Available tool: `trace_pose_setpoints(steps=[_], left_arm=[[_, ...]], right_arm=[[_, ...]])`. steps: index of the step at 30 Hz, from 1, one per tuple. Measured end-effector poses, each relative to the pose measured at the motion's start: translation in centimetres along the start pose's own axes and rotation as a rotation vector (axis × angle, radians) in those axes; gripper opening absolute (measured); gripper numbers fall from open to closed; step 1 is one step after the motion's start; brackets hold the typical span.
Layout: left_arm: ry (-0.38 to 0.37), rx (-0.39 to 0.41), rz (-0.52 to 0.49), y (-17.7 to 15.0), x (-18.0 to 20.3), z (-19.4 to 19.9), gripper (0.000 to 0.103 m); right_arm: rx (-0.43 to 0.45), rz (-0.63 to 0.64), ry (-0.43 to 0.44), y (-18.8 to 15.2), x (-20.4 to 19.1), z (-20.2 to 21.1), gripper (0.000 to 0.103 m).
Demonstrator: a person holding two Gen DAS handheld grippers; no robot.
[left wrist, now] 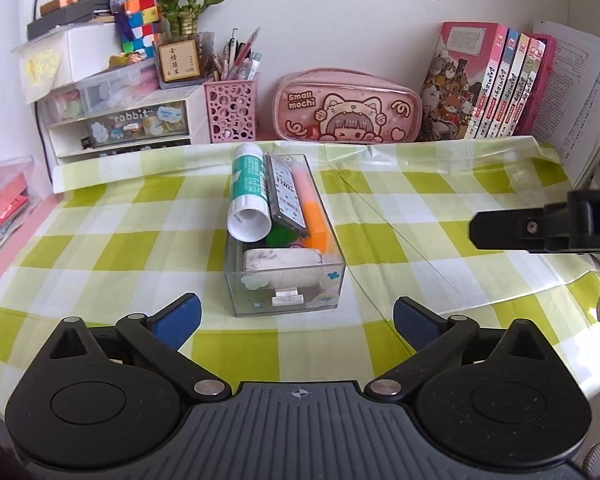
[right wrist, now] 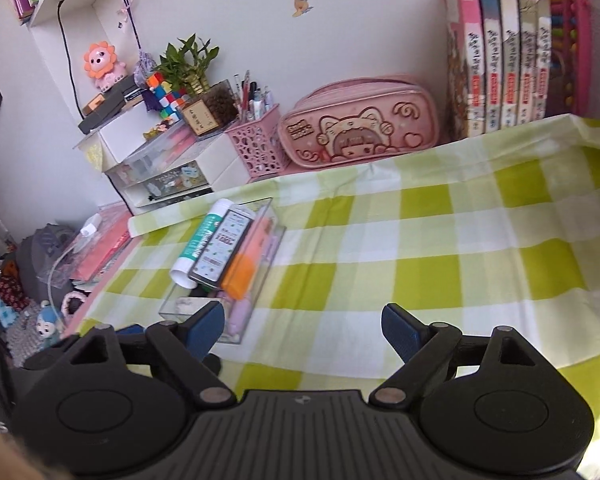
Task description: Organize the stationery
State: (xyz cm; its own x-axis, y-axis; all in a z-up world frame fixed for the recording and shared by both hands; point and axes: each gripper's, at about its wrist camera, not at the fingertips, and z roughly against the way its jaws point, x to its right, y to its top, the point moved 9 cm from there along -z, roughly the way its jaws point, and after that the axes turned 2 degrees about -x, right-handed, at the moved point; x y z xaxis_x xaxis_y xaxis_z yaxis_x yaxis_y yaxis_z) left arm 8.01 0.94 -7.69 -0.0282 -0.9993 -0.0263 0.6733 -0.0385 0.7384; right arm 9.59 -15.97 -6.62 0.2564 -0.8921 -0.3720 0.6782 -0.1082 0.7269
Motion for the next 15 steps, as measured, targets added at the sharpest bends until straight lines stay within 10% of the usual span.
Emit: trace_pose_setpoints(steps=[15], left_arm=[[0.045, -0.07, 0.044, -0.1, 0.5, 2.4, 0.098]], right_arm=[[0.026, 0.067, -0.151, -1.2, 1.4, 2.7, 0.101]])
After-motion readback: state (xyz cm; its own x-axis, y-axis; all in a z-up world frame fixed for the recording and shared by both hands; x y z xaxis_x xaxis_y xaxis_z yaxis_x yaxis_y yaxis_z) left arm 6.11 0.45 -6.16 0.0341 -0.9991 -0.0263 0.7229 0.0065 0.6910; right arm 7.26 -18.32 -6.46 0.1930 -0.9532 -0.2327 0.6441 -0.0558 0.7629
